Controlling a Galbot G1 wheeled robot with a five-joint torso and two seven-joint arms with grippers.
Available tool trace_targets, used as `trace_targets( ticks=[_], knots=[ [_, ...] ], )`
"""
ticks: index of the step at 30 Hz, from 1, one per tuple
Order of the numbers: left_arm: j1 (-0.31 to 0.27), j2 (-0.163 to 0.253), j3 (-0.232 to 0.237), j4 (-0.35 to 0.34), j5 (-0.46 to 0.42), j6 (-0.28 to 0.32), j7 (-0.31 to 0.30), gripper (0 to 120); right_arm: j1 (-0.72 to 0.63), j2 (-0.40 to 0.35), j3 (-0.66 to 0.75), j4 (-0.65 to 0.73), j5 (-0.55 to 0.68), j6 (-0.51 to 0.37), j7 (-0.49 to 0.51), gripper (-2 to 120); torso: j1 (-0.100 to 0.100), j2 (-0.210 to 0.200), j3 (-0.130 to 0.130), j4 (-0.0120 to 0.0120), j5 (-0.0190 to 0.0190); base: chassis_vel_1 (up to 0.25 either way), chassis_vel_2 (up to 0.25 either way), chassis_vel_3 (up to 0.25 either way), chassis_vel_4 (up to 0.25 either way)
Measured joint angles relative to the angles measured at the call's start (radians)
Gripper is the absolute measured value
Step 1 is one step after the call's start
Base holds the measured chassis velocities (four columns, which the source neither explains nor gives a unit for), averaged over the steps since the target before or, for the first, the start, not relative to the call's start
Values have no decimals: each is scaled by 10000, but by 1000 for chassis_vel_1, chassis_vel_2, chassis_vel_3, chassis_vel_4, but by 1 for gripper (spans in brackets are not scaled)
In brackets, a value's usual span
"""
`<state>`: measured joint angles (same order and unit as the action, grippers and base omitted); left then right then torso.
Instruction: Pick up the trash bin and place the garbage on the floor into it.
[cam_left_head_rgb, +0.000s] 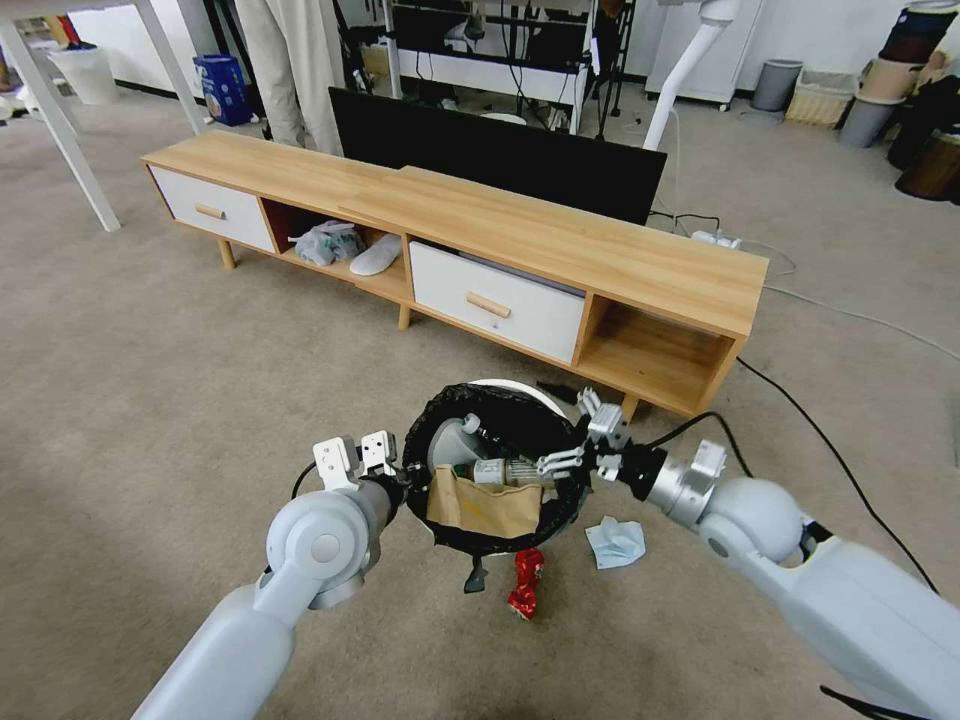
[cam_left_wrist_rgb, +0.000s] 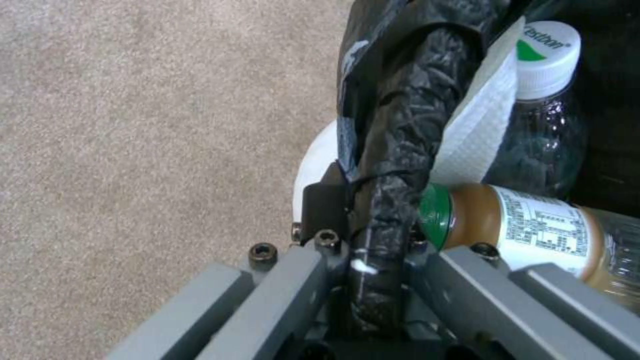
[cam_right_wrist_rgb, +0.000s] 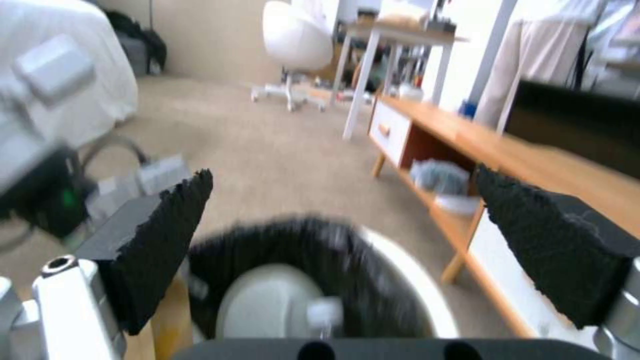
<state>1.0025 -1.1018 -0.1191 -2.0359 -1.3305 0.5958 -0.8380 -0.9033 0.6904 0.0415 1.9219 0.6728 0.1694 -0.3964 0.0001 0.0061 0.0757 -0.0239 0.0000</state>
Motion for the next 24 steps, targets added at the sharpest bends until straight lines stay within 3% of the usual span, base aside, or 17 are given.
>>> trace_targets(
  ticks=[9, 24],
  knots=[
    [13, 18, -328, 39, 7, -19, -5, 0, -59, -147, 940, 399, 410, 55, 223, 100, 0, 0, 0, 0, 0, 0, 0, 0, 0],
    [-24, 419, -1017, -187, -323, -3, -157, 0, -834, -183, 1758, -805, -14, -213, 880, 100, 0, 0, 0, 0, 0, 0, 0, 0, 0]
  ],
)
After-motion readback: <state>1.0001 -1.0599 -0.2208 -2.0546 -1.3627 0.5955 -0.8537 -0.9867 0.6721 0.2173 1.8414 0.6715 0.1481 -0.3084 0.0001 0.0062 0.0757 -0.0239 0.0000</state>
